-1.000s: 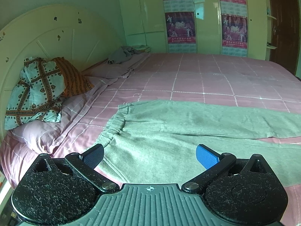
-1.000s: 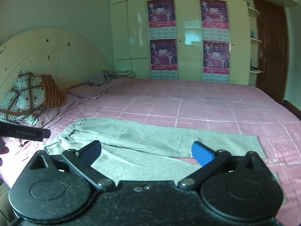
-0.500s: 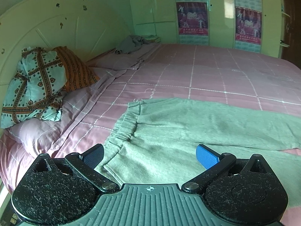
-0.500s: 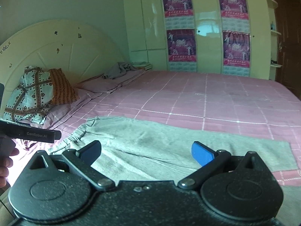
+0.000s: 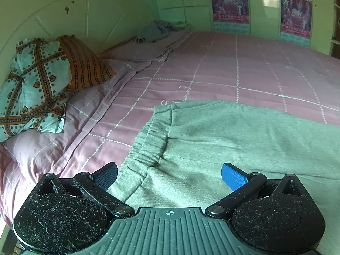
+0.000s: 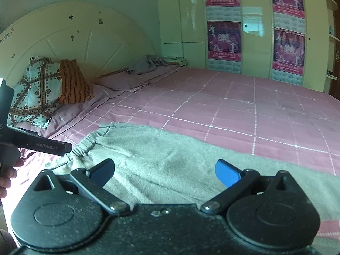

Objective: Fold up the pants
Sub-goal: 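Lower both tools to the waistband and close both on the fabric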

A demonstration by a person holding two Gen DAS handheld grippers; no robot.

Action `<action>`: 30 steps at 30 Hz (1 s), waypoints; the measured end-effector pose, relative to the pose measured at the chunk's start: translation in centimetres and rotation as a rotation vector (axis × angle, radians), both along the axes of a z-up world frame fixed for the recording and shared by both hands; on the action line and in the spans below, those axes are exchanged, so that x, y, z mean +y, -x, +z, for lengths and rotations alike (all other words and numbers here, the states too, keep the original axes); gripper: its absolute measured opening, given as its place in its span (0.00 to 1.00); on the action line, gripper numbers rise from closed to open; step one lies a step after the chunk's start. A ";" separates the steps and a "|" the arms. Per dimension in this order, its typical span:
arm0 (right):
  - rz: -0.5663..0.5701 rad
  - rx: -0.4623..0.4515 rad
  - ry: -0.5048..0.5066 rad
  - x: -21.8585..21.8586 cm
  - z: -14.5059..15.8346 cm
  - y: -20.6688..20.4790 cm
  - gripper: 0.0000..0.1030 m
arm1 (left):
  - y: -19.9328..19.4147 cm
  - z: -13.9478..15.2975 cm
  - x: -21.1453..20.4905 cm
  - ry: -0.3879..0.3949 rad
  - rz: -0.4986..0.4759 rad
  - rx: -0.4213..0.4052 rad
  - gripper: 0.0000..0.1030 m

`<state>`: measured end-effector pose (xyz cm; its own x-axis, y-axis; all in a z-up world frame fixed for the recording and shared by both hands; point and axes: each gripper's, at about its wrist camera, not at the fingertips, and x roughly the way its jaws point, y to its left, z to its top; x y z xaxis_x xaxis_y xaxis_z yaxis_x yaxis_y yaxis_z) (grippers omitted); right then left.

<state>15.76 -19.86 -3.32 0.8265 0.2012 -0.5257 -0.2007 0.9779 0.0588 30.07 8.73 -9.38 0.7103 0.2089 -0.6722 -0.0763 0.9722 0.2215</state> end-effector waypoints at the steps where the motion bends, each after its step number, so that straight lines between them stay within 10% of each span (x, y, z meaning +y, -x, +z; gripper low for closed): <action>1: 0.006 0.004 0.005 0.1 -0.2 -0.6 0.98 | -0.6 -0.3 0.1 -0.004 0.002 0.006 1.00; 17: 0.070 0.148 0.032 -0.5 -5.8 -14.8 0.97 | -12.3 -6.4 4.2 -0.028 0.090 0.104 1.00; 30: 0.130 0.283 0.128 -0.8 -11.1 -26.1 0.97 | -19.9 -12.3 6.5 0.120 0.048 0.226 0.91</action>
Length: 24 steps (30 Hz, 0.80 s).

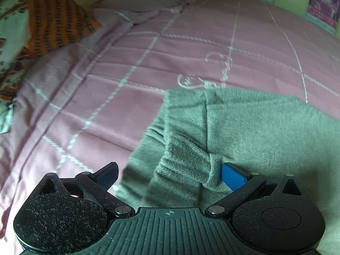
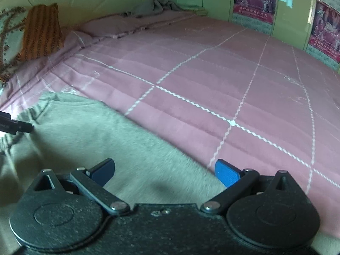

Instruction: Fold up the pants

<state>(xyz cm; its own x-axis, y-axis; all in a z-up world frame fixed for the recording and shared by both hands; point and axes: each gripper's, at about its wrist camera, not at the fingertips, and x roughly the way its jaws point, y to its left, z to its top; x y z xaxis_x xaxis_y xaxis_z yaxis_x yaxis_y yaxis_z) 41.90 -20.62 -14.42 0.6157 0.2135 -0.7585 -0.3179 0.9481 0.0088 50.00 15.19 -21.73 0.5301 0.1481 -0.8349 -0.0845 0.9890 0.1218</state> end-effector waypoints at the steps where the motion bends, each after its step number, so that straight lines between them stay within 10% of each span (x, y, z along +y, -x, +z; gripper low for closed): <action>1: 0.001 0.008 0.000 -0.1 -0.4 -0.6 0.97 | -0.2 -0.5 -0.1 0.007 -0.004 0.010 0.90; 6: 0.049 0.039 -0.003 -0.2 -1.7 -2.3 0.95 | -0.2 -1.3 -0.4 0.022 -0.023 -0.001 0.83; 7: 0.072 0.049 -0.001 0.0 -2.0 -2.4 0.90 | -0.1 -1.3 -0.5 0.025 -0.028 -0.001 0.81; 8: 0.092 0.058 0.006 0.2 -2.1 -2.5 0.55 | -0.1 -1.2 -0.7 0.022 -0.031 -0.002 0.78; 9: 0.110 0.061 0.019 0.6 -2.2 -2.5 0.44 | 0.0 -1.1 -0.7 0.023 -0.033 -0.001 0.74; 16: 0.142 0.101 0.047 1.1 -1.8 -2.5 0.10 | 0.7 0.0 -1.4 0.022 -0.031 0.008 0.52; 24: 0.248 -0.052 0.107 3.3 2.8 8.0 0.05 | 5.3 4.4 -0.6 0.070 -0.027 -0.044 0.47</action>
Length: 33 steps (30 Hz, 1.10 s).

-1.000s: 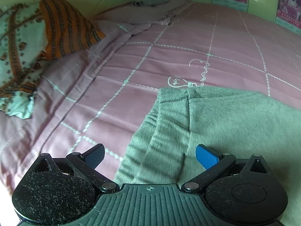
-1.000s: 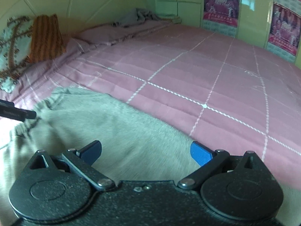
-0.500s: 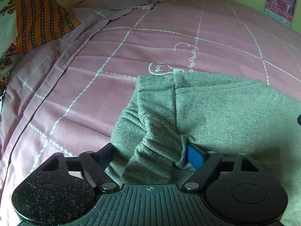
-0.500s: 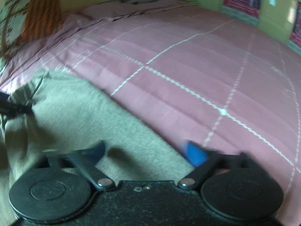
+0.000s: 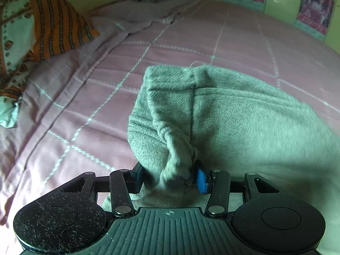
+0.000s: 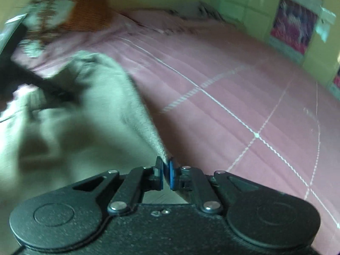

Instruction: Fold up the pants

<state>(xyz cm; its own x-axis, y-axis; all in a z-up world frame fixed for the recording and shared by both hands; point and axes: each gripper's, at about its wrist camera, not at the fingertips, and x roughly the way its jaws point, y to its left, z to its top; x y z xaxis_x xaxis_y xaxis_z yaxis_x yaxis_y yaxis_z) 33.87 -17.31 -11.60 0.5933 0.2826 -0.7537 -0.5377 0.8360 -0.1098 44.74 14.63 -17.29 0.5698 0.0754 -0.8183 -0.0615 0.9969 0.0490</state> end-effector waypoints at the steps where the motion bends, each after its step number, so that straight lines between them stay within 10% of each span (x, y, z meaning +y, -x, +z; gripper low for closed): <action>1: 0.015 -0.011 -0.009 0.2 0.6 1.9 0.05 | 1.0 0.8 0.0 0.005 -0.008 -0.011 0.47; 11: 0.016 0.166 -0.103 3.4 -4.4 16.1 0.19 | 12.4 3.0 3.6 0.048 0.007 0.082 0.58; 21: -0.337 0.276 -0.332 -2.5 -4.9 17.6 0.25 | 20.9 1.8 9.1 0.330 0.186 0.137 0.66; 33: -0.595 0.340 -0.528 -5.8 -6.3 18.4 0.28 | 19.9 -2.4 7.3 0.615 0.308 0.115 0.63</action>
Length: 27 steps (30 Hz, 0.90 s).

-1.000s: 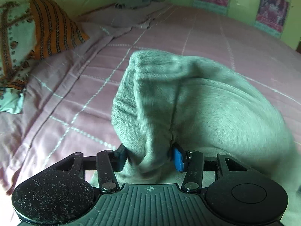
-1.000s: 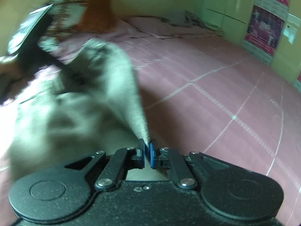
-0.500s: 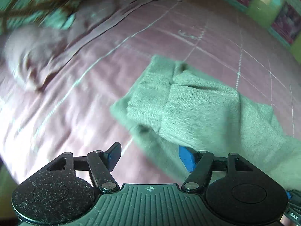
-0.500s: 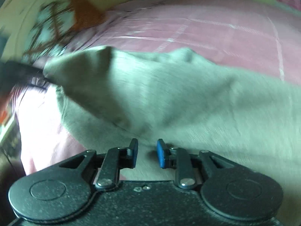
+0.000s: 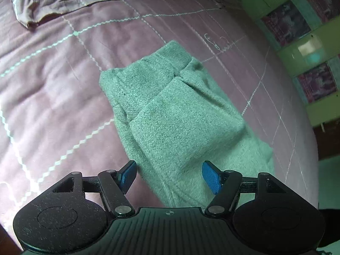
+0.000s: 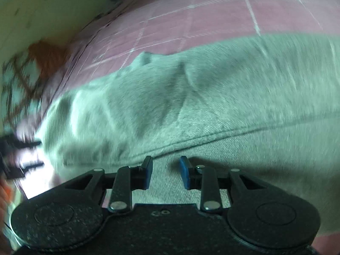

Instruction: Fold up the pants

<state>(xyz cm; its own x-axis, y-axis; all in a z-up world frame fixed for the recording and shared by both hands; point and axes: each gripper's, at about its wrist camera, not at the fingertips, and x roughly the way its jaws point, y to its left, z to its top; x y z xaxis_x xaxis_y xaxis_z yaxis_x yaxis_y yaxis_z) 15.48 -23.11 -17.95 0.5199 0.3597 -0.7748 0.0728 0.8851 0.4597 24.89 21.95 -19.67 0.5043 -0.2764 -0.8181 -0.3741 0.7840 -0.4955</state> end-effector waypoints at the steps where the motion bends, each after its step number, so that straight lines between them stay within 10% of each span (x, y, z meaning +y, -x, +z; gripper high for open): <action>1: -0.032 0.006 -0.031 -0.4 -0.3 -0.2 0.26 | 0.0 -0.1 0.0 0.002 0.021 -0.011 0.53; 2: -0.067 0.008 -0.056 -0.9 -0.4 -0.4 0.26 | -0.1 -0.1 -0.1 0.004 0.022 -0.023 0.27; 5: -0.159 -0.001 -0.096 -1.8 -1.2 -1.0 0.24 | -0.4 0.3 0.1 -0.002 0.031 -0.037 0.16; 11: -0.271 -0.013 -0.199 -3.5 -2.1 -1.8 0.10 | -1.3 2.1 0.4 -0.038 -0.010 -0.081 0.13; 20: -0.099 -0.183 -0.141 -1.5 3.6 3.3 0.07 | -1.3 1.2 4.0 -0.098 -0.033 -0.046 0.12; 27: -0.020 -0.039 0.005 0.6 -2.1 3.9 0.10 | -0.1 -0.3 3.0 -0.141 0.001 -0.009 0.13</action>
<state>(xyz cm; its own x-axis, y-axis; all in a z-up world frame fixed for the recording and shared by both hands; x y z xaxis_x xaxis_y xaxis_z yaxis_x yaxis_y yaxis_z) 11.55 -22.47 -20.06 0.5568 0.3451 -0.7556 0.0723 0.8860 0.4580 25.00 24.91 -19.93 0.5122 -0.1581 -0.8442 -0.3713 0.8456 -0.3836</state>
